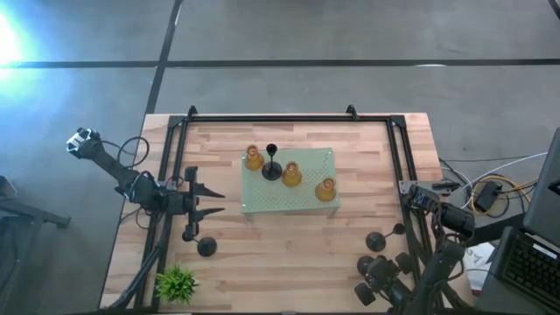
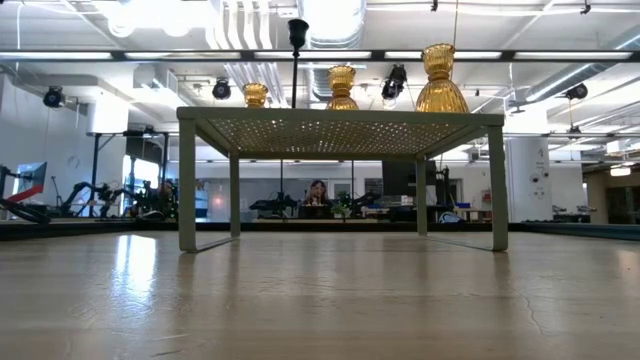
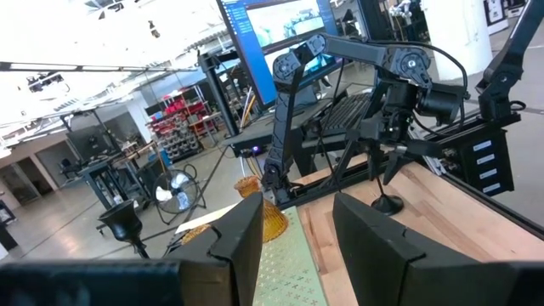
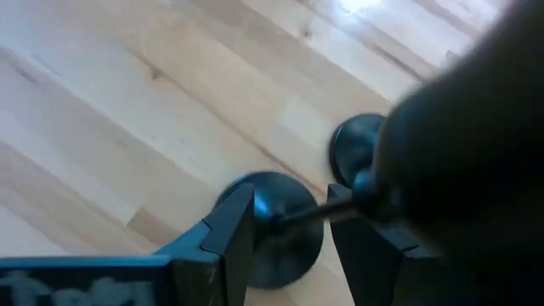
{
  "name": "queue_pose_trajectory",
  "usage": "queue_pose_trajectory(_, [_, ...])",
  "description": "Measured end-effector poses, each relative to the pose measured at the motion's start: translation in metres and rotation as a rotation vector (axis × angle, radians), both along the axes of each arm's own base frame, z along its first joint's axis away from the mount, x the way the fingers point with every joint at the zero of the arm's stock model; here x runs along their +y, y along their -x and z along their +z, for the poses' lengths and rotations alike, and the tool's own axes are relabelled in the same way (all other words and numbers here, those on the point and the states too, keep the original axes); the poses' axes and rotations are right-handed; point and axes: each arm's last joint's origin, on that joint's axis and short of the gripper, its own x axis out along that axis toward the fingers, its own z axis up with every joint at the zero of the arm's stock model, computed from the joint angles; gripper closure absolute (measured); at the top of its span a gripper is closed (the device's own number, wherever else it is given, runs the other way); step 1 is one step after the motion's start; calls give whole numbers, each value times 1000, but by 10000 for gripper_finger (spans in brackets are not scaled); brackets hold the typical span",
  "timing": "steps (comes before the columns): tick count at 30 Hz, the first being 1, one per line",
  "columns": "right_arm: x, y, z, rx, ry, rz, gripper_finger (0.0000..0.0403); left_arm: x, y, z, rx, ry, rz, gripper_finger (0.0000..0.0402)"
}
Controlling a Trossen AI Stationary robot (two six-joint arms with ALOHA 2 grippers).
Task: Pick & Place candle stick holders
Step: Put the black candle holder on the shelf
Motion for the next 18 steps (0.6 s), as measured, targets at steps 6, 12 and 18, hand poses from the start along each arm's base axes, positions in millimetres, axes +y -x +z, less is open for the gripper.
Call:
queue_pose_trajectory(6, [-4, -2, -2, 4, 22, -8, 261, 0, 0, 0, 0, 0, 0, 252])
queue_pose_trajectory(12, [-3, -4, -1, 4, 8, -11, 347, 0, 0, 0, 0, 1, 0, 252])
queue_pose_trajectory(18, [3, -7, 8, 2, -26, 18, 390, 0, 0, 0, 0, 2, -1, 252])
